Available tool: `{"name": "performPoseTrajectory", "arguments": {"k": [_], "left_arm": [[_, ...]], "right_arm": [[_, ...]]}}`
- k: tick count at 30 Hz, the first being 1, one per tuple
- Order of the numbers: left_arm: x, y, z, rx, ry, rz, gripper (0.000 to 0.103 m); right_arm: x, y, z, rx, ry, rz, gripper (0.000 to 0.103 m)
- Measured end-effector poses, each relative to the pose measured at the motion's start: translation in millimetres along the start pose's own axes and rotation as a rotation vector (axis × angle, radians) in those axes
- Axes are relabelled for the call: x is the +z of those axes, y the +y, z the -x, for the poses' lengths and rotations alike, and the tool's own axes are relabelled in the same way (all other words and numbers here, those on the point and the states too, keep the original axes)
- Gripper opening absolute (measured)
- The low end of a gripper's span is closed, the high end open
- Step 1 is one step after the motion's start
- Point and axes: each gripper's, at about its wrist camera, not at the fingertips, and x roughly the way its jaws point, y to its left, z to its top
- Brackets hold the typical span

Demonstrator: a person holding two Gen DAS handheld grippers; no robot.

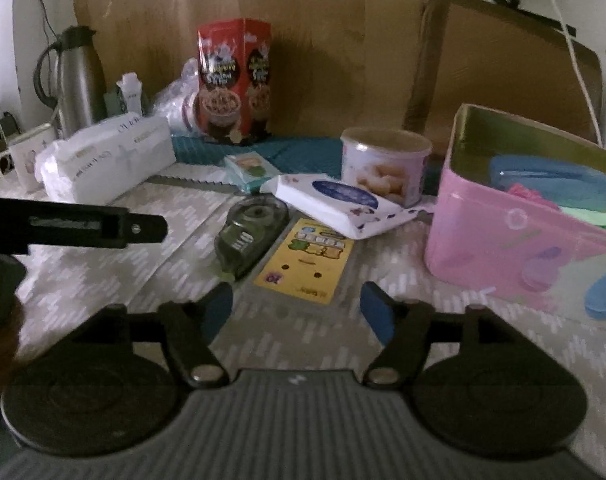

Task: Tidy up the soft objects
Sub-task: 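Reach the right tool to the yellow sticker card and grasp it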

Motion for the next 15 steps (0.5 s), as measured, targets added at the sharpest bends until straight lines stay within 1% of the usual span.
{"name": "performPoseTrajectory", "arguments": {"k": [1, 6, 8, 9, 10, 12, 14, 15], "left_arm": [[0, 0, 0, -0.001, 0.001, 0.0, 0.091], [-1, -1, 1, -0.019, 0.0, 0.0, 0.092], [-1, -2, 5, -0.054, 0.008, -0.007, 0.092], [-2, -5, 7, -0.072, 0.018, -0.01, 0.092], [-3, -9, 10, -0.104, 0.033, -0.007, 0.092], [-5, -22, 16, -0.219, 0.084, 0.007, 0.091], [-6, -42, 19, -0.312, 0.14, -0.017, 0.088], [-7, -54, 20, -0.34, 0.163, -0.036, 0.085]], "right_arm": [[-1, 0, 3, 0.003, -0.008, 0.0, 0.061], [-14, -10, 29, 0.047, -0.004, -0.009, 0.06], [-26, -15, 46, 0.068, -0.003, -0.01, 0.06], [-32, -21, 55, 0.092, 0.004, -0.037, 0.06], [-37, -27, 63, 0.125, 0.007, -0.084, 0.06], [-46, -39, 76, 0.188, 0.004, -0.18, 0.06], [-55, -48, 85, 0.224, -0.008, -0.253, 0.06], [-57, -51, 87, 0.237, -0.015, -0.278, 0.06]]}}
